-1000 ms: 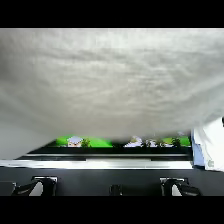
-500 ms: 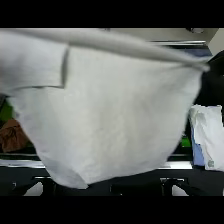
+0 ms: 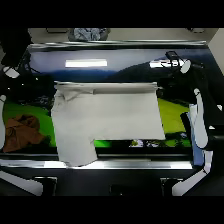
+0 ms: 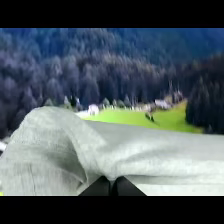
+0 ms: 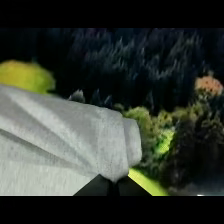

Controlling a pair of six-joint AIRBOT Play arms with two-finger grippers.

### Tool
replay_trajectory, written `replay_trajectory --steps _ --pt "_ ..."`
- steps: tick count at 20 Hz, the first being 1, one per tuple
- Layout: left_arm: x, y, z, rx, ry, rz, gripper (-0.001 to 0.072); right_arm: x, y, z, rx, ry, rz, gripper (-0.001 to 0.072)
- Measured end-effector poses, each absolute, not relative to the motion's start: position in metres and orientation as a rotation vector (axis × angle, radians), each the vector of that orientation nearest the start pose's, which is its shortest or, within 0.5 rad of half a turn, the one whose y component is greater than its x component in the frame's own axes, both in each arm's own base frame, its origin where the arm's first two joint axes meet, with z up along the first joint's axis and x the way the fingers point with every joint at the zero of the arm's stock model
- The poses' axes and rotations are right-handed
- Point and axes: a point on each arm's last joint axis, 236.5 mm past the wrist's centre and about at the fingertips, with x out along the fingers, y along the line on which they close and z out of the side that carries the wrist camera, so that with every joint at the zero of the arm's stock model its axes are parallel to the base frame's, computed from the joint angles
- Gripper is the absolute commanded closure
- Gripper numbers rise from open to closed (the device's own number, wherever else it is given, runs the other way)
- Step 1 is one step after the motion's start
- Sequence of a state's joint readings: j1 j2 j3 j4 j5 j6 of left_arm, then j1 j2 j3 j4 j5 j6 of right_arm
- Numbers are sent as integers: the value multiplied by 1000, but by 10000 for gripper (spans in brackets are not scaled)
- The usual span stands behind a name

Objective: Fold the shirts.

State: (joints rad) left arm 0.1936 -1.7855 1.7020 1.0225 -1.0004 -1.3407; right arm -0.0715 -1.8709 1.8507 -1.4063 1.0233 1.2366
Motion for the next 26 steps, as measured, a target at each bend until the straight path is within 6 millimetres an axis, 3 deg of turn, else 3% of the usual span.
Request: replay_trajectory --steps 2,4,7,10,14,17,18,19,20,23,26 --pt "582 5 2 -435 935 -186 671 599 -9 -8 -90 964 164 661" --pt "593 7 -3 -447 902 -182 671 611 -10 -9 -78 918 147 661" --pt "589 12 -2 -427 920 -201 671 613 -10 -5 -88 906 150 661" --pt "551 14 -19 -403 1092 -222 671 586 -6 -17 -126 1025 199 660" --pt "480 7 -53 -420 1395 -251 672 535 1 -54 -157 1269 287 660" --pt "451 0 -62 -446 1519 -262 666 511 3 -73 -155 1387 325 654" --pt "445 -3 -63 -456 1546 -260 544 507 5 -75 -154 1404 333 521" --pt "440 -5 -64 -464 1568 -260 293 504 5 -77 -152 1419 338 303" --pt "437 -6 -63 -475 1582 -257 237 502 5 -78 -151 1428 341 244" --pt "431 -7 -49 -509 1596 -271 237 495 2 -58 -159 1436 373 193" --pt "417 5 -25 -537 1594 -263 237 465 -20 -25 -154 1496 408 197"
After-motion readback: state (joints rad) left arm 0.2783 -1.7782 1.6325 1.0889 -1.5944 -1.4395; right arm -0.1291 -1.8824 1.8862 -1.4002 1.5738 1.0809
